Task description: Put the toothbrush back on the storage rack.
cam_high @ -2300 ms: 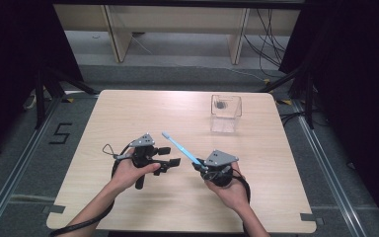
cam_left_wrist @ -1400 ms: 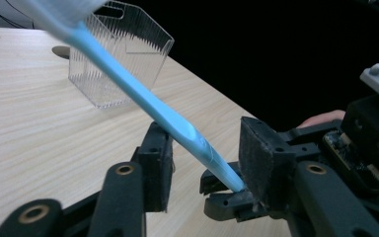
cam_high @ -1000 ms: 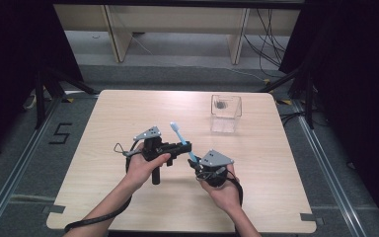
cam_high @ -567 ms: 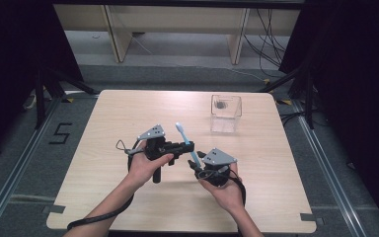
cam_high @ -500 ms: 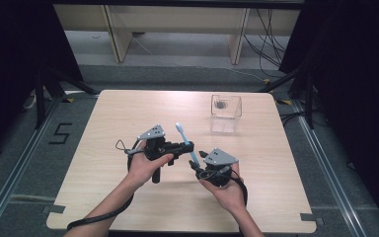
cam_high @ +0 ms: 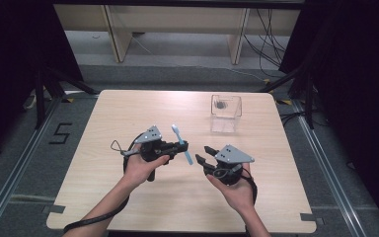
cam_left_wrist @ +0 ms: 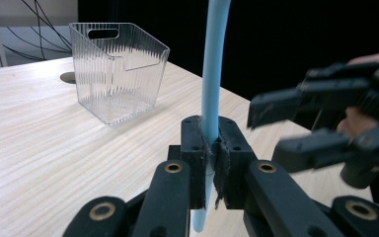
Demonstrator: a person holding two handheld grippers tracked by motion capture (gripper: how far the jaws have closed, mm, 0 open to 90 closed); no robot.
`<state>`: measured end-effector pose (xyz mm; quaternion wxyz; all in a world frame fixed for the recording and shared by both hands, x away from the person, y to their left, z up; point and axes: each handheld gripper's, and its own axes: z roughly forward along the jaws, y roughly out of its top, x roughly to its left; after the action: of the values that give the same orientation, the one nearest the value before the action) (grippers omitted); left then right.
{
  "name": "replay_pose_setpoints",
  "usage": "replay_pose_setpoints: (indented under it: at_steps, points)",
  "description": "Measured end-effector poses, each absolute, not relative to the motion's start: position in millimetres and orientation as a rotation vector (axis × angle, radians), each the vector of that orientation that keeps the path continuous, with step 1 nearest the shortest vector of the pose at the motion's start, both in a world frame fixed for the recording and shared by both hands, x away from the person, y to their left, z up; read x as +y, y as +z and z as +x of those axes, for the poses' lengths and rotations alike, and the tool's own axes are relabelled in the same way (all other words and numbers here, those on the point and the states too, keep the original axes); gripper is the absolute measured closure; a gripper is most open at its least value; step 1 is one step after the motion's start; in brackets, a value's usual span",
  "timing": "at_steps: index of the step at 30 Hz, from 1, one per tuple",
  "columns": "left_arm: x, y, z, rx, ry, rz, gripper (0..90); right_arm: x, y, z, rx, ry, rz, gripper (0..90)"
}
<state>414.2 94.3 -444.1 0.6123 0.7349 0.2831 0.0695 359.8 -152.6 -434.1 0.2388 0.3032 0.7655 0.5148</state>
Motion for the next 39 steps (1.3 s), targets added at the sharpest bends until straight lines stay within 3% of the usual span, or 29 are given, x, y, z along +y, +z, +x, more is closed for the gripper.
replay_pose_setpoints:
  at_steps: [18,27,39]
  points:
    - [73,-445,404,0.565,0.329,1.739,83.1,-127,-409,367,2.000,1.584,0.796,64.7]
    - [64,-444,399,0.533,0.346,1.748,83.1,-123,-408,368,1.978,1.575,0.793,69.1]
    - [59,-443,396,0.520,0.353,1.749,82.9,-125,-406,367,1.983,1.553,0.848,83.1]
